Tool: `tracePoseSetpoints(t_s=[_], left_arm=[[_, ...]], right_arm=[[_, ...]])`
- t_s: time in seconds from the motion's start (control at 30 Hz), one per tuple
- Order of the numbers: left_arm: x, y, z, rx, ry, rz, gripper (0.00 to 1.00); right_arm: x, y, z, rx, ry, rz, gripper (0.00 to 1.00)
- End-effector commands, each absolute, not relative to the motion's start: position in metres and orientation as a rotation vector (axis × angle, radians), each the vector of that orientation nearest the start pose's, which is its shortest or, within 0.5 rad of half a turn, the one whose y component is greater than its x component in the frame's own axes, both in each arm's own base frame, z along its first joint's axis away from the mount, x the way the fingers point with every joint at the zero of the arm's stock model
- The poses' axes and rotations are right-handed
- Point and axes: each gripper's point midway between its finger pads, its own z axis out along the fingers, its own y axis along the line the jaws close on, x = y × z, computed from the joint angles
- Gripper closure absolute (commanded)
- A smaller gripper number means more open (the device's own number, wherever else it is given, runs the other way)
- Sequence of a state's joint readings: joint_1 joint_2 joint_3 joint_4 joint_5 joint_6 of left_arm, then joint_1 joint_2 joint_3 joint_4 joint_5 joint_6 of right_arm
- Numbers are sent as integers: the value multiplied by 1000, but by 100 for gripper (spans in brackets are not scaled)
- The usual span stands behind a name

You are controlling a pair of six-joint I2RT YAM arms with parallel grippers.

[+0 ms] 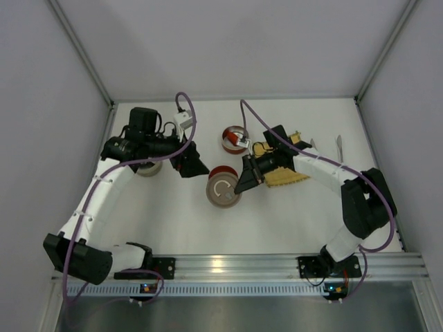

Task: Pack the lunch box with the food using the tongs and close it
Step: Pick up the box lid from the center of the board.

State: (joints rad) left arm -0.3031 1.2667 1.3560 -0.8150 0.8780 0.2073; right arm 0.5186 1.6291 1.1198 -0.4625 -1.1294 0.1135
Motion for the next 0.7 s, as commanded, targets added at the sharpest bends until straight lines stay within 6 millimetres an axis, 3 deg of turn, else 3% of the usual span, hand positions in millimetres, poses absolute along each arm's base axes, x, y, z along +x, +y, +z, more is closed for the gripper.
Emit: tracePoseSetpoints(t_s=[0.0, 0.23, 0.67], left_arm=[[209, -220, 269, 1064, 2026, -1187, 8], [208, -231, 253, 1144, 2055, -1021, 13], [221, -238, 230, 1194, 2148, -864, 12]], right_arm=[[210, 308, 192, -965, 2139, 1747, 100], [213, 313, 191, -918, 2167, 1800, 100], [211, 314, 194, -881, 2187, 1852, 100]])
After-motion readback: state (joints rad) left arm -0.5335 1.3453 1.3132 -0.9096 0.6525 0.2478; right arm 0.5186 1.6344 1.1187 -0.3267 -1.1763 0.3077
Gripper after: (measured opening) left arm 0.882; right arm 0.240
